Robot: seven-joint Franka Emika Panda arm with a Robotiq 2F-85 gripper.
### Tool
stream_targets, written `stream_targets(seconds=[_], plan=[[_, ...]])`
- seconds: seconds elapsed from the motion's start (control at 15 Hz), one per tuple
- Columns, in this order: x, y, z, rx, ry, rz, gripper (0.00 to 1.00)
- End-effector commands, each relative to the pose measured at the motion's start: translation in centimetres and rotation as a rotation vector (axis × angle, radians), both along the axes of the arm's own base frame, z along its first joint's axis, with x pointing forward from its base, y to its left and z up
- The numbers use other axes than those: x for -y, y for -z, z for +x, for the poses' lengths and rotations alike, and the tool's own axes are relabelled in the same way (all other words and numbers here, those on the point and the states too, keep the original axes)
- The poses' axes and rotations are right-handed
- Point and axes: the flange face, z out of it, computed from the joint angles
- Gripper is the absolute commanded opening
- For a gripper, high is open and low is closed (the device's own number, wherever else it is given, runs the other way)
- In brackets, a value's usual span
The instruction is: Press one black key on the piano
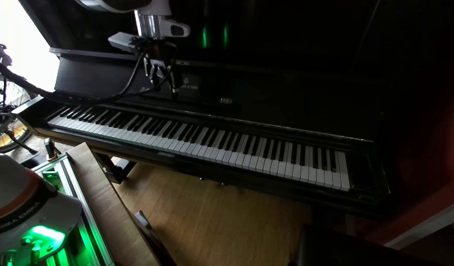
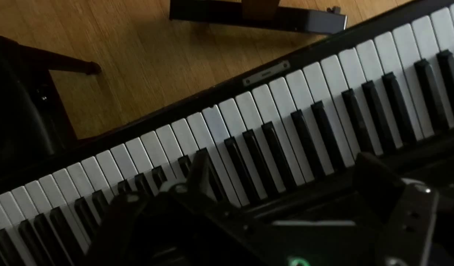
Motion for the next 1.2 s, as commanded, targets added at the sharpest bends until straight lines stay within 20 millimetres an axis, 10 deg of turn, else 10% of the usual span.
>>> stream_targets(seconds=[0.0, 0.27, 1.13], plan=[[1.1, 4.6, -0.6, -0.001, -0.145, -0.017, 1.00], [2.3, 8.8, 0.0, 0.134, -0.153, 0.045, 1.00], [3.0, 9.5, 1.9, 0.282, -0.098, 0.075, 1.00]])
